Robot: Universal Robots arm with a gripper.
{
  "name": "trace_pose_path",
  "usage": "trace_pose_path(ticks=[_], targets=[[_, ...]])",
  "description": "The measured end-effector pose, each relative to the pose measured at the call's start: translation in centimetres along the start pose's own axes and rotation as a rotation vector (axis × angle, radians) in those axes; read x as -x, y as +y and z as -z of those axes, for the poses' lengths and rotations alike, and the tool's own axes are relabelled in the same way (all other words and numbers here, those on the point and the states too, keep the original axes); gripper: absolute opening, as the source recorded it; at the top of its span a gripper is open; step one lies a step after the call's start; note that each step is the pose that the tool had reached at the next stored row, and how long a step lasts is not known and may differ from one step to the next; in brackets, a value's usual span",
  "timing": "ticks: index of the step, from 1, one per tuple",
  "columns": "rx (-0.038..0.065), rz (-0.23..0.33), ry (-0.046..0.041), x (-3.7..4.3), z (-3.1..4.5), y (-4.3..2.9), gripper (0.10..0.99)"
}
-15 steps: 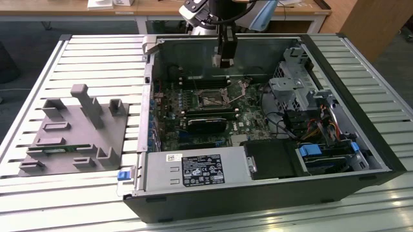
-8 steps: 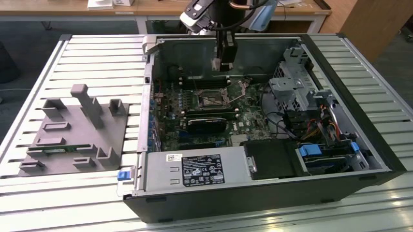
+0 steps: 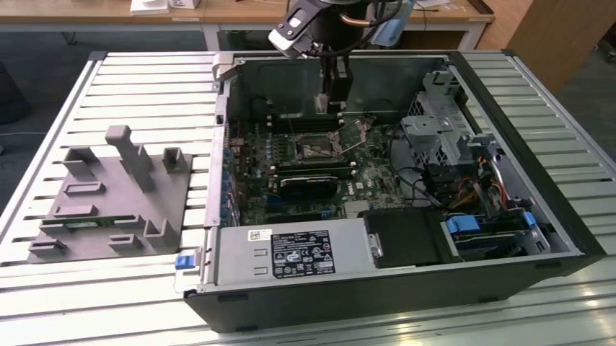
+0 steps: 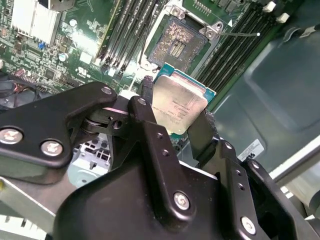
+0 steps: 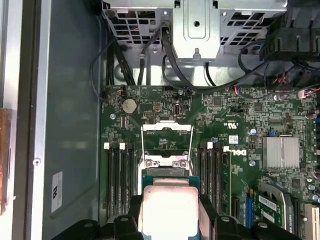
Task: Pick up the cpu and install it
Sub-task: 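Place the cpu into insertion slot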
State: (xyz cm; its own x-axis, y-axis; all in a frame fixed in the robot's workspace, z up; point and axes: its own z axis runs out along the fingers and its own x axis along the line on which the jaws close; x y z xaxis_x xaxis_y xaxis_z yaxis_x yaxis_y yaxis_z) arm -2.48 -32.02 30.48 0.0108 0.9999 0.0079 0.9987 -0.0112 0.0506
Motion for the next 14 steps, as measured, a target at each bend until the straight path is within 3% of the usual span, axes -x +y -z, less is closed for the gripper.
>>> trace_pose_path(ticks=[10,14], targets=[[0.000,0.022,0.0017,0.01,-1.42,-0.09,0.529],[0.000,0.035,0.0023,0.02,-2.06,-0.43,0.529]])
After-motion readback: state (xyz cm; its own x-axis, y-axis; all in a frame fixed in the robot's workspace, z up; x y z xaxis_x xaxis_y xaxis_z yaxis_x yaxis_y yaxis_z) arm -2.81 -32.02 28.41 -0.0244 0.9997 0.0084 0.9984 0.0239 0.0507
